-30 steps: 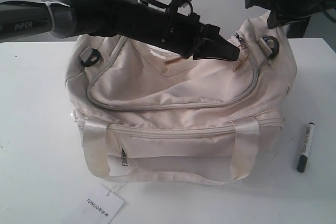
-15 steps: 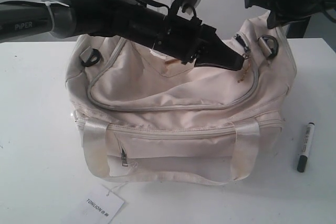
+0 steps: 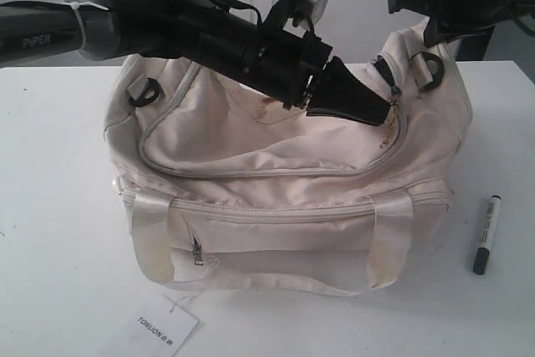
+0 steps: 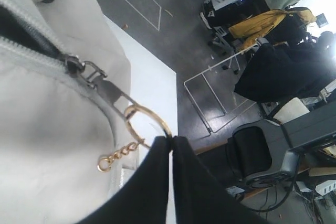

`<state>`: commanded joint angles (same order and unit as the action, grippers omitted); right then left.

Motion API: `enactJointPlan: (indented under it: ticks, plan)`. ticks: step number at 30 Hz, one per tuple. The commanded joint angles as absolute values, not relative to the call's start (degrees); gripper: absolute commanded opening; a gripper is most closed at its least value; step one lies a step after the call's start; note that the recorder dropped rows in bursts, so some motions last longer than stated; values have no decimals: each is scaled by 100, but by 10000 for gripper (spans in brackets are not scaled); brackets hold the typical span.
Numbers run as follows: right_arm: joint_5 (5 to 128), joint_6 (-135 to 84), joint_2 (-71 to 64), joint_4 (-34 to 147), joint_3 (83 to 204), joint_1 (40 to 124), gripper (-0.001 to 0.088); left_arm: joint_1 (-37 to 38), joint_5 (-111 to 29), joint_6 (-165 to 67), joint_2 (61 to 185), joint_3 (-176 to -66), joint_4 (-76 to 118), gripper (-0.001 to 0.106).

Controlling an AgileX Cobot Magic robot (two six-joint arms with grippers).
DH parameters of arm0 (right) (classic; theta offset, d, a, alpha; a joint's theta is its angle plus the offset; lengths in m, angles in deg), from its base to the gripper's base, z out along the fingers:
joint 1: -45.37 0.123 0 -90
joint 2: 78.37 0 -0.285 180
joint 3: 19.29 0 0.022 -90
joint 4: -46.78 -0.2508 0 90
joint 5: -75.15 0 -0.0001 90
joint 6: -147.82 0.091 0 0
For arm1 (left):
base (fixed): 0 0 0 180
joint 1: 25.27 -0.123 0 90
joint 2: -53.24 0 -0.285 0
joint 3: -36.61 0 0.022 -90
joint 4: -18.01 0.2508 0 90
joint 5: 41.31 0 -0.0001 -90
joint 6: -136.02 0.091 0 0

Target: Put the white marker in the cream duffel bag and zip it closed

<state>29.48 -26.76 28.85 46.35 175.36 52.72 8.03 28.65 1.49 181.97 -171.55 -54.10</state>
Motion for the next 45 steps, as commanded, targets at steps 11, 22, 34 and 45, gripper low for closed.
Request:
enactJointPlan:
  ticks: [11,22,34,45]
  plan:
    - [2974,-2676,2885,4635,17536,5272,0,814,2865,1284,18208,-17155,-4836,63]
    - [2985,-2676,2885,4635,17536,5272,0,1141,2865,2158,18208,-17155,-4470,0]
    - [2963,-2676,2885,4635,17536,5272,0,1336,2068,2227,17682,-17155,-3332,0]
    - [2989,-2676,2885,4635,17536,5272,0,2083,1579,2279,17492,-17155,-1477,0]
